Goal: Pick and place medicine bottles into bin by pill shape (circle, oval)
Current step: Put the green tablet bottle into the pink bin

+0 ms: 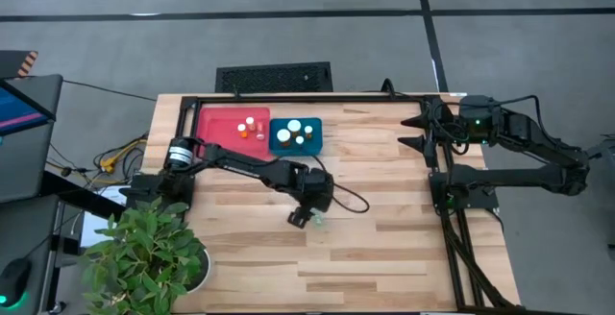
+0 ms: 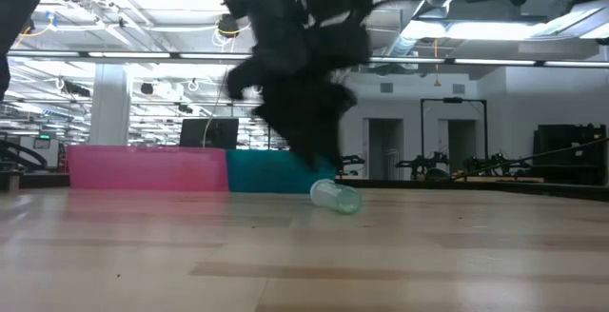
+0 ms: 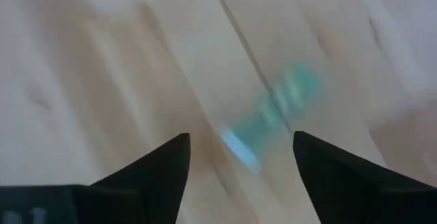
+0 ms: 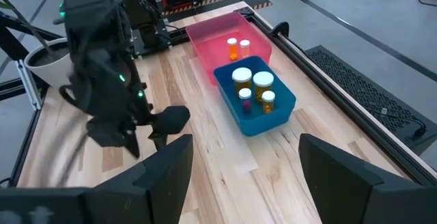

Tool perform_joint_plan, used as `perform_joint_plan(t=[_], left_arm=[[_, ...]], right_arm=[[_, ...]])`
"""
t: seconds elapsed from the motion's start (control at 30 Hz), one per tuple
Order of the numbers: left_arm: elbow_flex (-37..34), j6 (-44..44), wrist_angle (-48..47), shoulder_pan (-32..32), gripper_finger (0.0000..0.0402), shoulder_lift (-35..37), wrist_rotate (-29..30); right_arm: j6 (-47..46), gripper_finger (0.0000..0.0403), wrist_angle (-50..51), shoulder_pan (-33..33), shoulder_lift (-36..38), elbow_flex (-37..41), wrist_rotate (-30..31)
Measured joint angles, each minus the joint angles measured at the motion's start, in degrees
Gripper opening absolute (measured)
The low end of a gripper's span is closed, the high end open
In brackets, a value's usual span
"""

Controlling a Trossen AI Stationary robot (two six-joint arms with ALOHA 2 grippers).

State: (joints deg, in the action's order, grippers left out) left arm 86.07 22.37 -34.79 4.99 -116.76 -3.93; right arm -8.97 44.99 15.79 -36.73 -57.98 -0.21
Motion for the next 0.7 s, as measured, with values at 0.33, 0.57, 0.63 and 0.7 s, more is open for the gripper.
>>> perform_joint_plan(t=[0.33, 0.57, 0.63, 0.7], left_arm=[[-0.74, 6.78, -0.08, -0.17, 0.0256, -3.49, -0.45], [-0.9, 10.61, 0.12, -1.26, 0.0201, -3.49, -1.24], [-0.9, 10.64, 0.5, -1.6, 0.0177, -3.47, -2.52], [-0.9, 10.71, 0.4, -1.81, 0.0153, -3.47, -3.27]], right_arm=[[-0.18, 0.0276, 1.09, 0.02, 0.07, 0.0, 0.04], [-0.17, 0.0276, 1.3, 0.01, 0.05, 0.01, 0.04], [-0.17, 0.0276, 1.33, 0.02, 0.04, 0.0, 0.04], [-0.17, 0.0276, 1.29, 0.01, 0.05, 0.0, 0.04]])
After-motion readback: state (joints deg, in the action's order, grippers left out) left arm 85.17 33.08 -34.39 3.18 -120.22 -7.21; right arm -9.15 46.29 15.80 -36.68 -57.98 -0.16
